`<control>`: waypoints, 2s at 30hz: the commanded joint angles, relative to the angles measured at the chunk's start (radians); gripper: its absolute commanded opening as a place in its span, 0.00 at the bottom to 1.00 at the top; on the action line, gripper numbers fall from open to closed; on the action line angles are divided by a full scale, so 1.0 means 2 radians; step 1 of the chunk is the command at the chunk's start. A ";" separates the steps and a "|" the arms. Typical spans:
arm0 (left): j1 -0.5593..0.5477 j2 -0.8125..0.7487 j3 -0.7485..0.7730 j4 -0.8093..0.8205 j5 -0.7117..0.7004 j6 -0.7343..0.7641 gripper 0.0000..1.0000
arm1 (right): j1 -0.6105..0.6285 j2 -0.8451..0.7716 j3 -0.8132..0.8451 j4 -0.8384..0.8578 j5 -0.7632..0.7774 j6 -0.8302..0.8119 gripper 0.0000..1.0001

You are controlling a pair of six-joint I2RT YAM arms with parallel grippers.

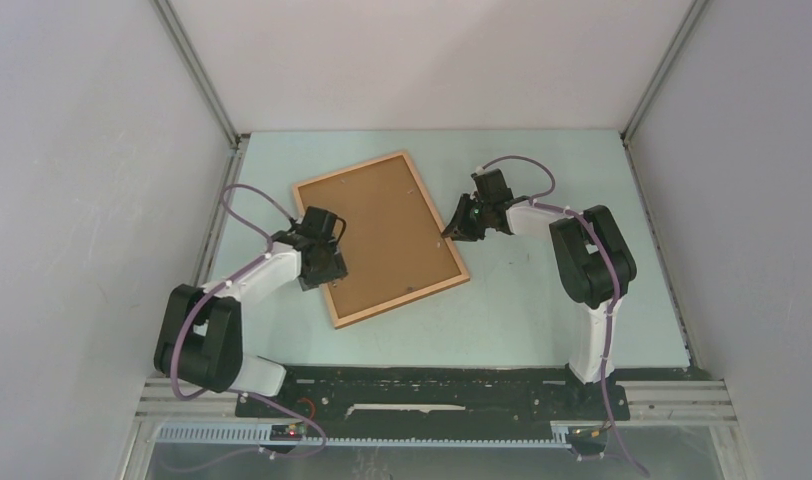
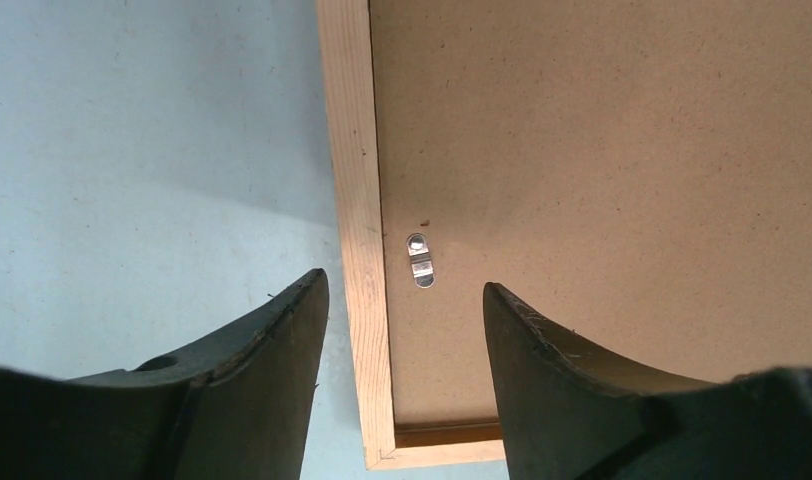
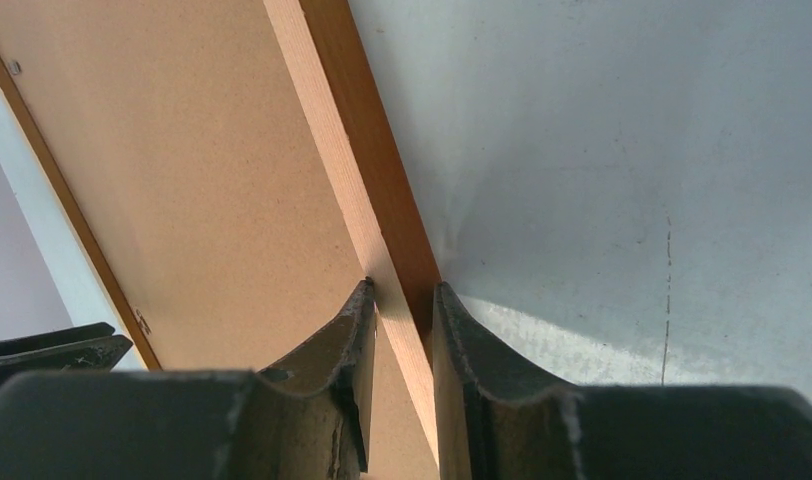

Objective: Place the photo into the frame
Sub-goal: Install the photo frame at the center of the board.

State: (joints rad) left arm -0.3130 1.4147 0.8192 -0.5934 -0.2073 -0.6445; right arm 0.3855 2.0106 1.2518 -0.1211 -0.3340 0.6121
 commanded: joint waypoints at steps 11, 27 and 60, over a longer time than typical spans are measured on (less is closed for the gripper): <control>0.005 0.025 -0.012 0.018 -0.005 0.001 0.60 | -0.004 -0.011 0.003 0.026 -0.018 0.019 0.20; 0.005 0.038 -0.013 0.016 -0.030 0.007 0.29 | -0.002 -0.008 0.003 0.031 -0.021 0.019 0.21; 0.061 -0.060 -0.134 0.138 0.023 -0.128 0.00 | 0.004 -0.003 0.019 0.015 -0.022 0.010 0.22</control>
State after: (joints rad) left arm -0.2256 1.3266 0.6300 -0.4034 -0.1627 -0.8146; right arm 0.3820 2.0106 1.2518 -0.0940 -0.3569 0.6346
